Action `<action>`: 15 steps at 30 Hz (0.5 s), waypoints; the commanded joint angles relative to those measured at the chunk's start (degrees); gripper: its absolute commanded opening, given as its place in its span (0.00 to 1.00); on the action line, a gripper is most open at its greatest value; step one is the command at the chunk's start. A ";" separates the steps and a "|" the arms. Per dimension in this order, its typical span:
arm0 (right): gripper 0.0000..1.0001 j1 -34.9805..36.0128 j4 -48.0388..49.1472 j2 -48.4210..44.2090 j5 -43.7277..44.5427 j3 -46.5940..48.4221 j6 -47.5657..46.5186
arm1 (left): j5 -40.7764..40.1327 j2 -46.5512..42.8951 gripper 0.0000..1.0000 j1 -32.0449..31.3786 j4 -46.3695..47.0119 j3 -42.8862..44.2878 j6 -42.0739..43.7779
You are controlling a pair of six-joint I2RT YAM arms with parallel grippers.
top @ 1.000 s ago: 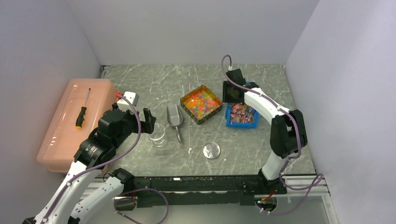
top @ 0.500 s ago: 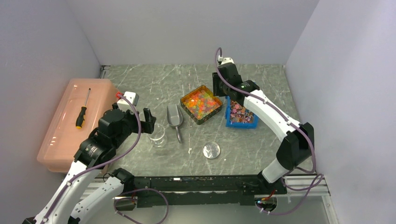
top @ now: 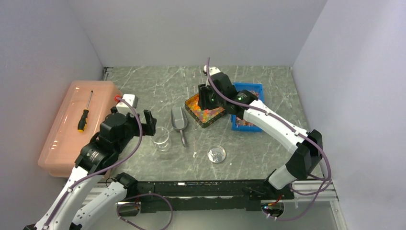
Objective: Pack the candies
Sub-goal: Adjust the packing bottle at the center of the board.
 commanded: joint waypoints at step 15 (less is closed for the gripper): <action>0.43 13.91 -1.73 17.08 -0.63 14.62 4.33 | -13.01 -8.16 0.99 0.34 -1.23 0.08 -4.04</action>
